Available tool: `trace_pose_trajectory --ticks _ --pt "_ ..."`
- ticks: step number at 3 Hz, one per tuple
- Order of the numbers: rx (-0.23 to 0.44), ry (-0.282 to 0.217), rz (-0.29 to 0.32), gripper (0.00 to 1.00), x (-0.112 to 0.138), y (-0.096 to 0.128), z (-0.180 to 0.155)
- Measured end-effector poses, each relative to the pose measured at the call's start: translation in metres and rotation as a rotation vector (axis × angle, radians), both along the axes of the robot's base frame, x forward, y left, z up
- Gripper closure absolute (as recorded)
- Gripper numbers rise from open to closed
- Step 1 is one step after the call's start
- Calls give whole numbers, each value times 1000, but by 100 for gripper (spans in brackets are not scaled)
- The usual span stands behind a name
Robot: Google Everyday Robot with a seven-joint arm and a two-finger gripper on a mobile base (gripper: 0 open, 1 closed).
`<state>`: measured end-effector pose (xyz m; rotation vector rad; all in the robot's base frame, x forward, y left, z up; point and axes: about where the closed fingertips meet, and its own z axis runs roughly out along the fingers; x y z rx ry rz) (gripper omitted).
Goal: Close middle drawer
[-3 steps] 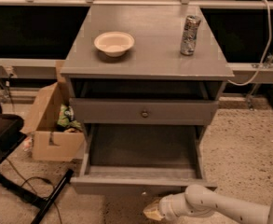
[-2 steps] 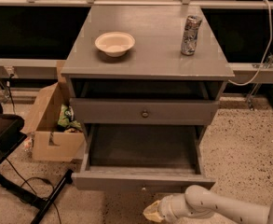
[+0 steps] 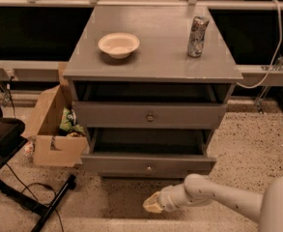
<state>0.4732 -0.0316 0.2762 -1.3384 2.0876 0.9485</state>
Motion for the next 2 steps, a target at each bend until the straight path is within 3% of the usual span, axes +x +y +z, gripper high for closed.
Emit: trace_pose_trajectory --ticks 1,2 --pt "4 -57 51 100 72 30 24" --pt "5 -54 54 100 70 30 23"
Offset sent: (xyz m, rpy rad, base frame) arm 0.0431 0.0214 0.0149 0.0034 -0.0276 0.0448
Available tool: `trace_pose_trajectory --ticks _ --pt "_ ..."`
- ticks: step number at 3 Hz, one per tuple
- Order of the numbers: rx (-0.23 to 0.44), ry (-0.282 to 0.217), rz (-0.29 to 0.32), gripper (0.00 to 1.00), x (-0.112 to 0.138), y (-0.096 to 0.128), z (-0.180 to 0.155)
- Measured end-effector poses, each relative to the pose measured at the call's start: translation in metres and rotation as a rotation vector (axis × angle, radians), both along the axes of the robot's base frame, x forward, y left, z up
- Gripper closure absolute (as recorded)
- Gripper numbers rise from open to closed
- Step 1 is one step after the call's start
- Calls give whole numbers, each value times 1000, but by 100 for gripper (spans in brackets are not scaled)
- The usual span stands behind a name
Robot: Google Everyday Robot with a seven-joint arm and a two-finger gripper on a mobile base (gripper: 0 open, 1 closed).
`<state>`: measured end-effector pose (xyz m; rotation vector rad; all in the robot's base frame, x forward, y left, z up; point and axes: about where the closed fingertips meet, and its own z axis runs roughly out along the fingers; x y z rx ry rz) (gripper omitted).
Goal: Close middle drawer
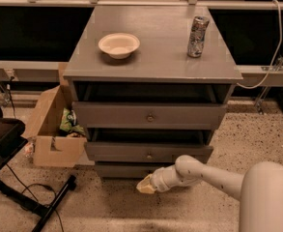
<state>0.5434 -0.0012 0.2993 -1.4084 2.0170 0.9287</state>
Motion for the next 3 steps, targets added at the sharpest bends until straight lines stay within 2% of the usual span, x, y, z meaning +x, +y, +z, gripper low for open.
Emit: trace_pose_trajectory --ticks 1,3 --pt "-7 -21 -27 100 13 -3 -2" --pt "-110 -116 -165 100 88 -42 22"
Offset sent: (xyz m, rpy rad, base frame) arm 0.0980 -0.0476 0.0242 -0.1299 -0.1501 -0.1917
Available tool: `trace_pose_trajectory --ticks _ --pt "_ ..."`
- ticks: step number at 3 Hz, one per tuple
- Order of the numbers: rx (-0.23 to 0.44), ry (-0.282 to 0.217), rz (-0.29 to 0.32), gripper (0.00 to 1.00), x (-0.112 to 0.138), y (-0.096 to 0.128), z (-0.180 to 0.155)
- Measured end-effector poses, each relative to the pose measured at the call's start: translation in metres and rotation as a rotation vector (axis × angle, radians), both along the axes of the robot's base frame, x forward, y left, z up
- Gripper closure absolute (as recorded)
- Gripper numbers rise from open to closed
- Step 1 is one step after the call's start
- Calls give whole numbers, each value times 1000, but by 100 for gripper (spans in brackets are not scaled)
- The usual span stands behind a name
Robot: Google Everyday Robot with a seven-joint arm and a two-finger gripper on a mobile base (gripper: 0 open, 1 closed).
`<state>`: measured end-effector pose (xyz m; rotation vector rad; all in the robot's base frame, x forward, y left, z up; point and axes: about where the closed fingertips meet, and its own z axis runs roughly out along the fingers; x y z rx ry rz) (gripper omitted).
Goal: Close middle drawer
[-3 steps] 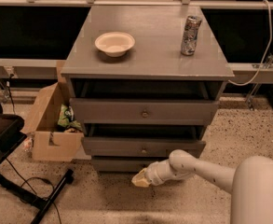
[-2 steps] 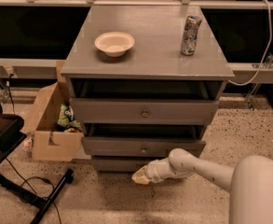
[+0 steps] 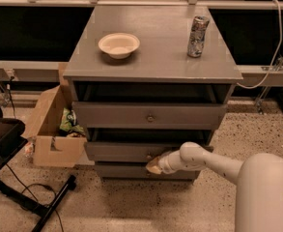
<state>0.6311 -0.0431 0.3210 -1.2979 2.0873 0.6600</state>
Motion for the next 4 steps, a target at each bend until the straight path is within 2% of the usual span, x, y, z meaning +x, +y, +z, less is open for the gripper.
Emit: trace_pose_trajectory --ticks 1,2,3,4 --pt "-73 -31 -54 100 23 -17 17" --pt "-136 -48 -133 100 31 -32 28" --pt "-136 -48 -133 100 31 -32 28" --pt "-135 -46 -131 86 31 -30 27"
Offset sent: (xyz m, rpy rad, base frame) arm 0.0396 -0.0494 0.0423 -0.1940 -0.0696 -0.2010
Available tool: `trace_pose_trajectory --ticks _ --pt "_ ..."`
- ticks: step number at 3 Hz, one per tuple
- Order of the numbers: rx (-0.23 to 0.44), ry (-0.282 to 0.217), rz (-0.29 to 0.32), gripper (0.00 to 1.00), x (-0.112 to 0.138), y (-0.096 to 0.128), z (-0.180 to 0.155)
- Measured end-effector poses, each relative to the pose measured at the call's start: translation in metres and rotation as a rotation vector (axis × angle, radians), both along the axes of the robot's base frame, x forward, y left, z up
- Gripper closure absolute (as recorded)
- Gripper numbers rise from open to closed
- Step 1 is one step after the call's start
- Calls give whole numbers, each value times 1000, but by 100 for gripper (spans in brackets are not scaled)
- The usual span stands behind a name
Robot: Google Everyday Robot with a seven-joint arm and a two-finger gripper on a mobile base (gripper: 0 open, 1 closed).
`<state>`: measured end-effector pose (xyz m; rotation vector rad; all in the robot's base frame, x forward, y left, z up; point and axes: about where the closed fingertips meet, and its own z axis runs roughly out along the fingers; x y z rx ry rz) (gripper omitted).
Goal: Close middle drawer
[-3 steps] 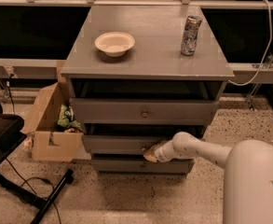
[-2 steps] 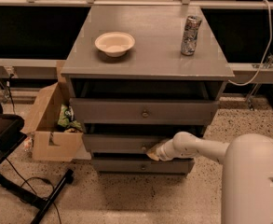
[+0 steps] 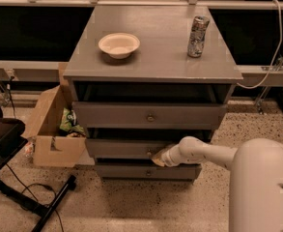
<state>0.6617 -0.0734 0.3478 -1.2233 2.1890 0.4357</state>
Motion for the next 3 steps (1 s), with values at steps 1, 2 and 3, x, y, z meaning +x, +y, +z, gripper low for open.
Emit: trace_pose_trajectory --ticks 1,2,3 --pt "1 2 2 63 -1 2 -1" --pt "2 5 5 39 -2 4 -3" --pt "3 7 7 16 -3 5 -4"
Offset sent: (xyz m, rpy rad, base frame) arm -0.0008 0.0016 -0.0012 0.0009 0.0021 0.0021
